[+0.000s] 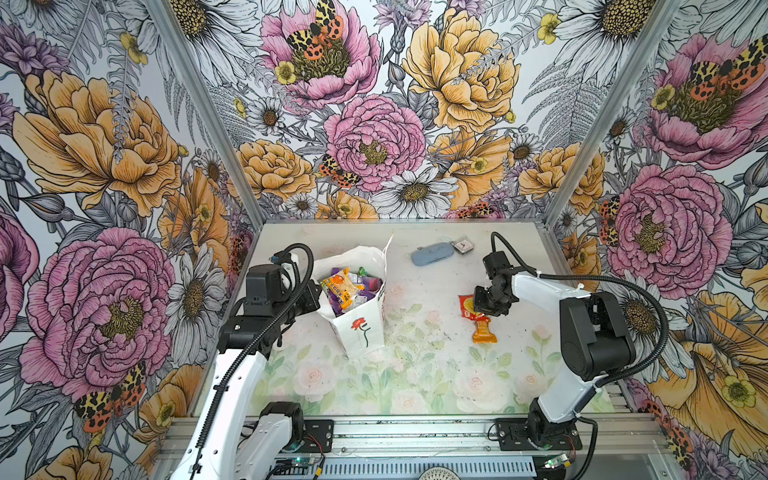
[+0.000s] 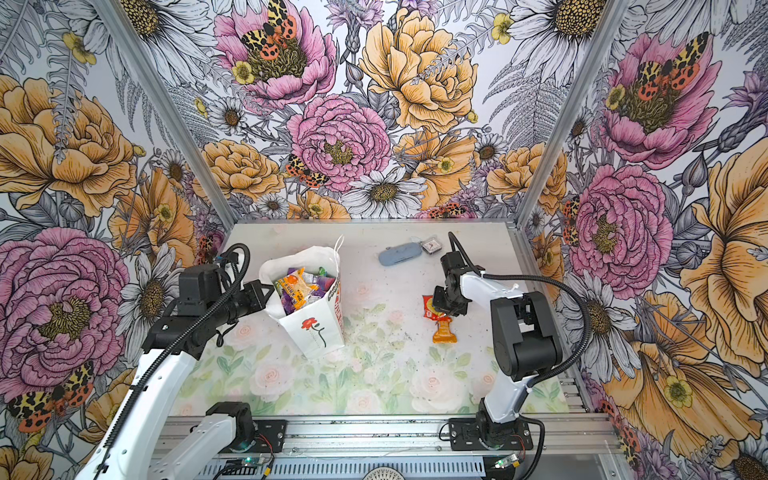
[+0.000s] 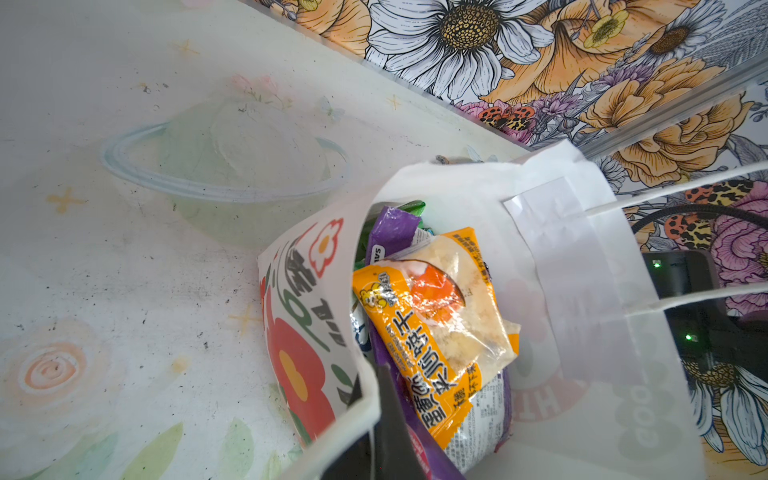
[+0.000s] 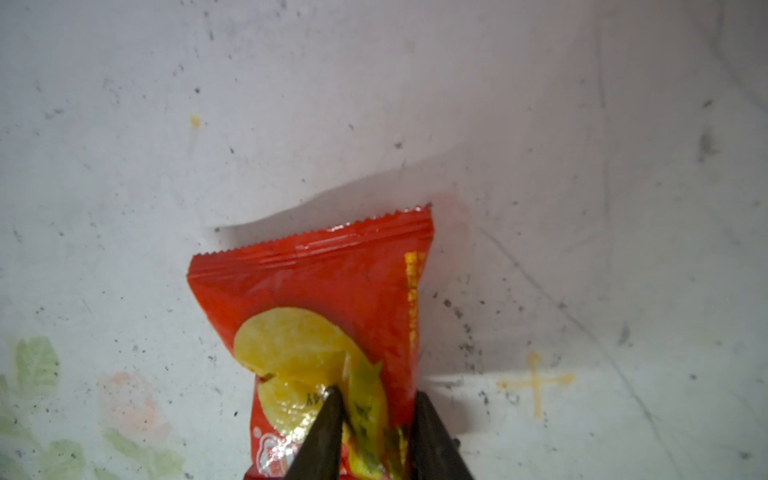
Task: Place the snacks into the paper bag
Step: 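Lower the right gripper and close it on the red-and-yellow candy pack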
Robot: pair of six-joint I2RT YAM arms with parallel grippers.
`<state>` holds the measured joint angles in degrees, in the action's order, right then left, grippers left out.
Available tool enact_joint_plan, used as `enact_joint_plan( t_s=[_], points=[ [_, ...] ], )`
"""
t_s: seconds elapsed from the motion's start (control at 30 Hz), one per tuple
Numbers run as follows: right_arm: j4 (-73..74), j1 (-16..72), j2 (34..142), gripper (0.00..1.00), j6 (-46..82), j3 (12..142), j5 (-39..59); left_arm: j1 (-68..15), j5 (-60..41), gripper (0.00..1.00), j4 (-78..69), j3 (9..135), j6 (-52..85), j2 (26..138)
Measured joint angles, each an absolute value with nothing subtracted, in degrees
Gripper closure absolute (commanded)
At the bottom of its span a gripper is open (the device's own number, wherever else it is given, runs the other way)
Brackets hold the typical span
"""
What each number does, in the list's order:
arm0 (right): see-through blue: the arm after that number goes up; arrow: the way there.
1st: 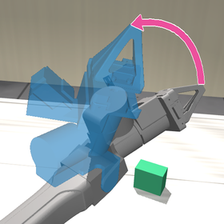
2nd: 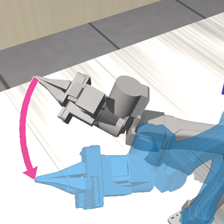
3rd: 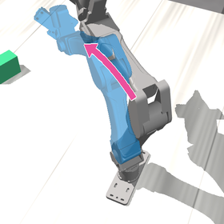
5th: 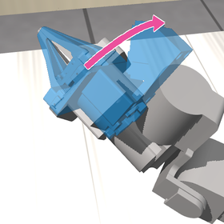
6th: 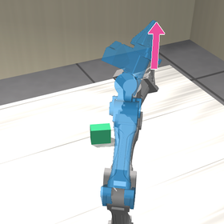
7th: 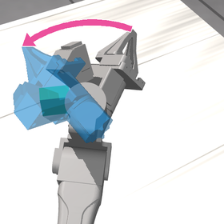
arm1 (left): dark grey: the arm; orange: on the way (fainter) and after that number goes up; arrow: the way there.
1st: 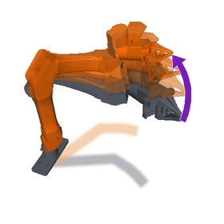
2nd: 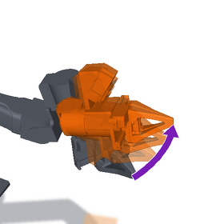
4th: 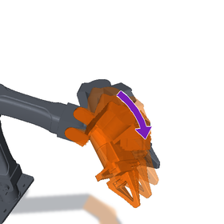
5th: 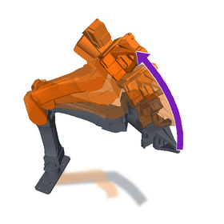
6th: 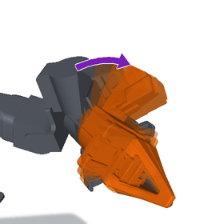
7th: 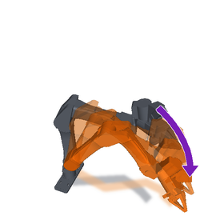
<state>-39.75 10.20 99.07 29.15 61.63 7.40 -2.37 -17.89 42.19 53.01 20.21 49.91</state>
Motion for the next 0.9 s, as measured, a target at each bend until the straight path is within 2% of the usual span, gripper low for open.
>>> enact_joint_plan(
  t_s=[0.17, 0.47, 0.9],
  points=[
    [-39.4, 10.22, 97.03, 0.87, 29.15, 61.32, 7.2, -2.37, -17.89, 0.96, 42.19, 53.01, 20.21, 49.91],
    [-38.26, 11.53, 95.72, 1.0, 30.59, 60.16, 7.44, -2.37, -17.87, 0.96, 42.24, 52.88, 20.21, 49.43],
    [-38.28, 15.97, 82.41, 1.0, 35.07, 55.51, 8.25, -3.22, -17.8, 0.97, 42.35, 52.69, 20.21, 48.42]
  ],
)
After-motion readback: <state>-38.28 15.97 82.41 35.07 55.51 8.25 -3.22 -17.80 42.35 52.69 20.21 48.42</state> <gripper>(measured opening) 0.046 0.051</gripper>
